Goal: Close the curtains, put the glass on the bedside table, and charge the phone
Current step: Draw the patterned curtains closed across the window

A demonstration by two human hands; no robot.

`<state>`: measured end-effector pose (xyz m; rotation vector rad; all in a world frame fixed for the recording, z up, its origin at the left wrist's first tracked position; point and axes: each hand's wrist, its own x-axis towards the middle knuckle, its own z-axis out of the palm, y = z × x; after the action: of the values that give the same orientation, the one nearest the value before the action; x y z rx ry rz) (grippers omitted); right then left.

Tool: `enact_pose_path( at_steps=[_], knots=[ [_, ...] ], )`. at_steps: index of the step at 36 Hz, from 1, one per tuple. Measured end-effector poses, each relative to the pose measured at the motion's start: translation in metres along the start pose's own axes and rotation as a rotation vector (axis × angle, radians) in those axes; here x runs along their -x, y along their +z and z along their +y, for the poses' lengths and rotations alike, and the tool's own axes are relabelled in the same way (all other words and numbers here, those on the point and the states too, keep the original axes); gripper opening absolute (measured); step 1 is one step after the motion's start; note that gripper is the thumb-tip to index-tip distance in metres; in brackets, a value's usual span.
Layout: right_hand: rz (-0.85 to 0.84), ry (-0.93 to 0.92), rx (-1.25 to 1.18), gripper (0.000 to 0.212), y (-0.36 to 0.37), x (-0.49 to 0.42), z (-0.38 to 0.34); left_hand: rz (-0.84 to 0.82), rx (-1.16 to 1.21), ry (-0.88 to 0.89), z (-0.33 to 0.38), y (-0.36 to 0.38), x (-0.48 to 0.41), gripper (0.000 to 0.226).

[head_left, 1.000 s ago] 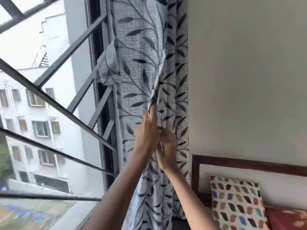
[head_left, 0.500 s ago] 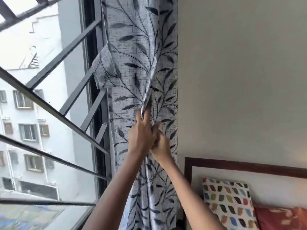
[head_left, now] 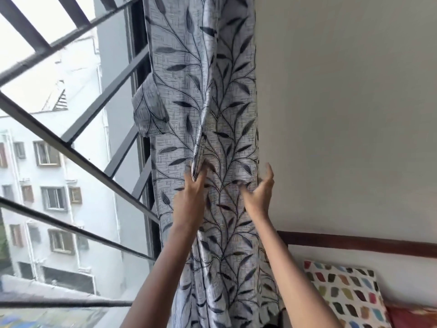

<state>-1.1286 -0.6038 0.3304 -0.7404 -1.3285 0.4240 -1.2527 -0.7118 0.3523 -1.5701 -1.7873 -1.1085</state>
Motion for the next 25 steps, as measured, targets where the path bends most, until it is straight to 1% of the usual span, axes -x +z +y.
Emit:
enact_pose_path(
  at_steps=[2,8,11,14,15,17,20,22,23,25],
  knots=[
    [-0.085,0.005,-0.012,0.08,0.002,-0.007,-0.005,0.006,0.032,-0.001,-0.002,-0.004,0.001,0.09],
    [-0.178,-0.081,-0.007,0.055,0.022,0.004,-0.026,0.042,0.154,0.057,-0.006,-0.01,0.006,0.108],
    [-0.251,-0.139,-0.05,0.024,0.029,0.018,-0.053,0.067,0.227,-0.014,-0.005,-0.012,0.01,0.1],
    [-0.385,-0.145,-0.144,0.007,0.034,0.033,-0.082,0.069,0.215,-0.082,-0.006,-0.013,0.015,0.094],
    [-0.412,-0.124,-0.172,0.01,0.036,0.036,-0.088,0.074,0.218,-0.088,-0.006,-0.016,0.017,0.093],
    [-0.418,-0.083,-0.182,0.027,0.04,0.042,-0.102,0.072,0.196,-0.129,-0.007,-0.024,0.02,0.089],
    [-0.412,-0.054,-0.107,0.038,0.042,0.048,-0.125,-0.021,0.01,-0.165,-0.008,-0.039,0.023,0.072],
    [-0.392,-0.056,-0.011,0.057,0.042,0.051,-0.141,-0.092,-0.083,-0.143,-0.008,-0.05,0.026,0.059],
    [-0.367,-0.06,0.04,0.055,0.042,0.051,-0.149,-0.116,-0.086,-0.134,-0.006,-0.057,0.028,0.054],
    [-0.317,-0.079,0.114,0.033,0.043,0.054,-0.163,-0.153,-0.081,-0.12,0.0,-0.077,0.034,0.046]
  ],
)
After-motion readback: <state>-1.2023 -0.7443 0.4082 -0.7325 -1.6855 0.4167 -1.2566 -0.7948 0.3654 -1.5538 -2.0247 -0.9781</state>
